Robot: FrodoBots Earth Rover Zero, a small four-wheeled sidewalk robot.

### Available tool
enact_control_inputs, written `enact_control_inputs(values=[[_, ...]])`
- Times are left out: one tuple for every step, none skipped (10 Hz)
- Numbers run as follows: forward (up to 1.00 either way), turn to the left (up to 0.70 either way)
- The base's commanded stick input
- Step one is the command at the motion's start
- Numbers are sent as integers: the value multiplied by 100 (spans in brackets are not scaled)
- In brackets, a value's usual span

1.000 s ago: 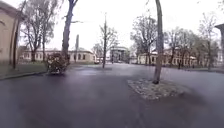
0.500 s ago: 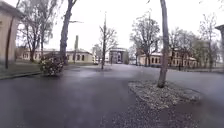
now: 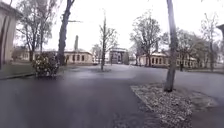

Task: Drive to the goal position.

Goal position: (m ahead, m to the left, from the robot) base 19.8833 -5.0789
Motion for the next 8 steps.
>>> enact_control_inputs(values=[[85,0],[85,0],[85,0],[85,0],[85,0],[85,0],[85,0],[85,0]])
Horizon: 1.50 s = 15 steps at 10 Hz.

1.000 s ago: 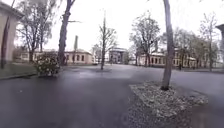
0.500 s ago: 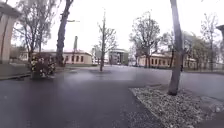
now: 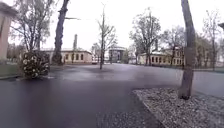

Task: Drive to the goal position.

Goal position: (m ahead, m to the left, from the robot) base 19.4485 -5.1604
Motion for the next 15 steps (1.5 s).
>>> enact_control_inputs(values=[[85,0],[85,0],[85,0],[85,0],[85,0],[85,0],[85,0],[85,0],[85,-8],[85,-22],[85,-34],[85,-29],[85,0],[85,0],[85,0]])
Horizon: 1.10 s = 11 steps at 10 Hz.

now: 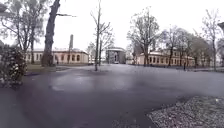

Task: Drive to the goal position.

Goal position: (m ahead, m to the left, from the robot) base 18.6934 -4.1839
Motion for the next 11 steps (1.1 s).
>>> enact_control_inputs(values=[[85,0],[85,0],[85,0],[85,0],[85,0],[85,0],[85,0],[85,0],[85,0],[85,0],[85,-2]])
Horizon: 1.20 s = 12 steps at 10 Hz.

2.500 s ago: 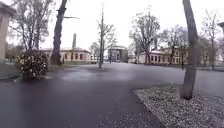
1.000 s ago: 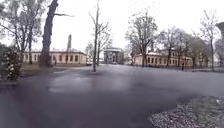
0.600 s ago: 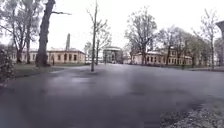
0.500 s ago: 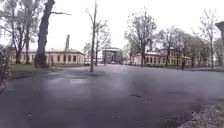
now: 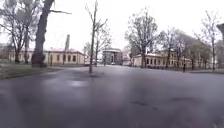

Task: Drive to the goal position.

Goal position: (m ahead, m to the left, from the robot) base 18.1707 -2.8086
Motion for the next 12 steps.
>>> enact_control_inputs(values=[[85,-30],[85,-34],[85,-22],[85,-7],[85,0],[85,0],[85,0],[85,0],[85,0],[85,0],[85,0],[85,0]])
